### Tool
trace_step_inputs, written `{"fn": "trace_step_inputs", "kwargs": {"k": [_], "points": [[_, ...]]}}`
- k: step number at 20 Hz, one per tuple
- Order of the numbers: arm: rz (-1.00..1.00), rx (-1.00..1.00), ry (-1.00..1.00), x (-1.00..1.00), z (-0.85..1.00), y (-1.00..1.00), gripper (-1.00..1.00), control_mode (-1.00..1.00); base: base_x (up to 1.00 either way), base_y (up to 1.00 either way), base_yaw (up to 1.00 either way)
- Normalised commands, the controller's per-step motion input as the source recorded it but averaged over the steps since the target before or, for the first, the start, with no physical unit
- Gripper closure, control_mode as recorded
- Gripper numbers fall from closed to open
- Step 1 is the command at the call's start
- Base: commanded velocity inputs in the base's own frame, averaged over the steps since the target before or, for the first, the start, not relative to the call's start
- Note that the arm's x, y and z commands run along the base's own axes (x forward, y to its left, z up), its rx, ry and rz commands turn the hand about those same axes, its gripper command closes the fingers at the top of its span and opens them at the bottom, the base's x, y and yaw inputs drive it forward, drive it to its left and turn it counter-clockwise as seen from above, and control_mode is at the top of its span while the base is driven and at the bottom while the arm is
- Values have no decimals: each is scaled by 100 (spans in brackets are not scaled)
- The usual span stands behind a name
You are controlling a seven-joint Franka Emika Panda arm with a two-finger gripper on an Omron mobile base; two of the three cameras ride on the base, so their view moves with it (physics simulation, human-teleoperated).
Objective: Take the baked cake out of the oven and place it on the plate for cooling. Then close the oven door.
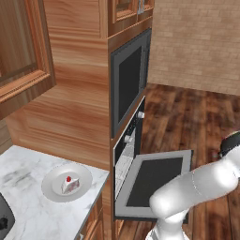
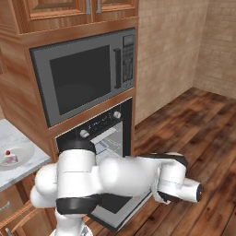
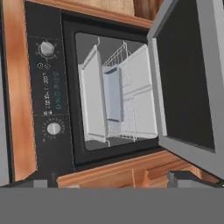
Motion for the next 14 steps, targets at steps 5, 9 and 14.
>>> {"fn": "trace_step_inputs", "kwargs": {"k": [5, 9, 14], "points": [[15, 14, -10, -1, -54, -32, -100, -100, 0, 0, 0], [17, 13, -6, 0, -49, -27, -100, -100, 0, 0, 0], [16, 12, -2, 0, -44, -12, -100, -100, 0, 0, 0]]}}
